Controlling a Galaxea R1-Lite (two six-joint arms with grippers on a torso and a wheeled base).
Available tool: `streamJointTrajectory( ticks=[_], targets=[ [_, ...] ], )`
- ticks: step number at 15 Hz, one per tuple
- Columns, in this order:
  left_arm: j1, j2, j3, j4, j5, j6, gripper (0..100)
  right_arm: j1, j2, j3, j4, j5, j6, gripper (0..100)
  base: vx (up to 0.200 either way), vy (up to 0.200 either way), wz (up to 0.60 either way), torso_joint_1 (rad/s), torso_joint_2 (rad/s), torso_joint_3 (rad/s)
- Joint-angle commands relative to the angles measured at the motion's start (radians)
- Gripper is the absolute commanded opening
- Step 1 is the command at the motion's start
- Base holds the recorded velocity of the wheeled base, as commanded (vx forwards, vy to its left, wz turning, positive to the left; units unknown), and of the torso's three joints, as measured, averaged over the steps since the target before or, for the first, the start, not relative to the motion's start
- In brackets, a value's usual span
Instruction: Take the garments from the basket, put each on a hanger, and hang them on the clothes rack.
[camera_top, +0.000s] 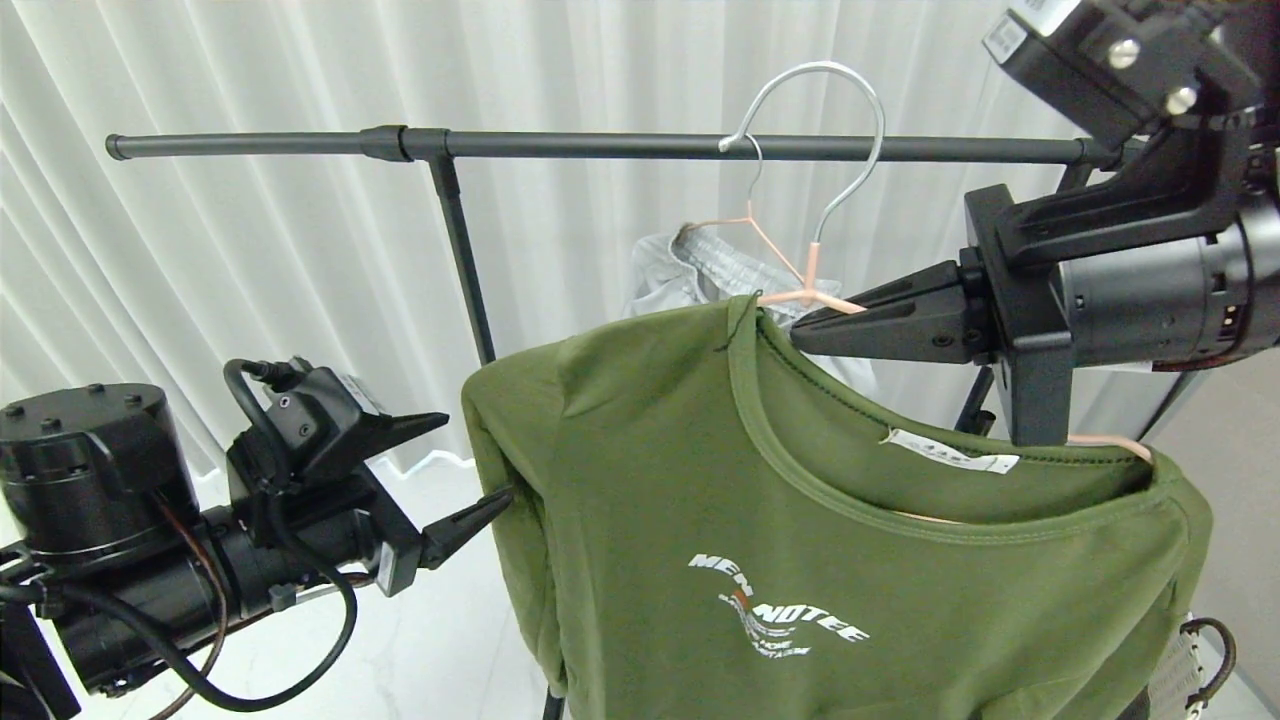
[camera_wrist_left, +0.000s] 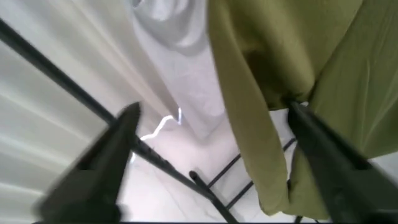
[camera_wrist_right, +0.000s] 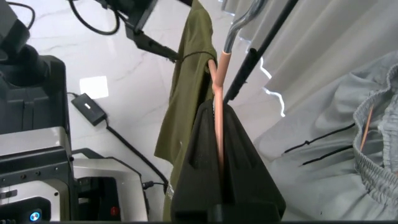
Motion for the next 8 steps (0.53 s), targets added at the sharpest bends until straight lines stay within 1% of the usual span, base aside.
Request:
streamJointTrajectory(
  ticks=[1,3,6,8],
  targets=[
    [-0.002,0.021,0.0,0.0,0.0,0.004,0,0.008,-0.009,-0.001,0.001,0.0,0.0,0,0.0,0.0,0.0,0.0,0.0,0.0],
    [0.009,0.042,-0.003,0.0,0.012,0.008,0,0.008,-0.015,0.004,0.001,-0.001,0.0,0,0.0,0.0,0.0,0.0,0.0,0.0],
    [0.078,0.059,0.005,0.0,0.078,0.025,0,-0.005,-0.017,0.001,0.001,-0.009,0.001,0,0.0,0.0,0.0,0.0,0.0,0.0],
    [0.139,0.061,0.016,0.0,0.113,0.04,0,-0.017,-0.021,0.001,0.001,-0.009,0.001,0,0.0,0.0,0.0,0.0,0.0,0.0]
  ],
)
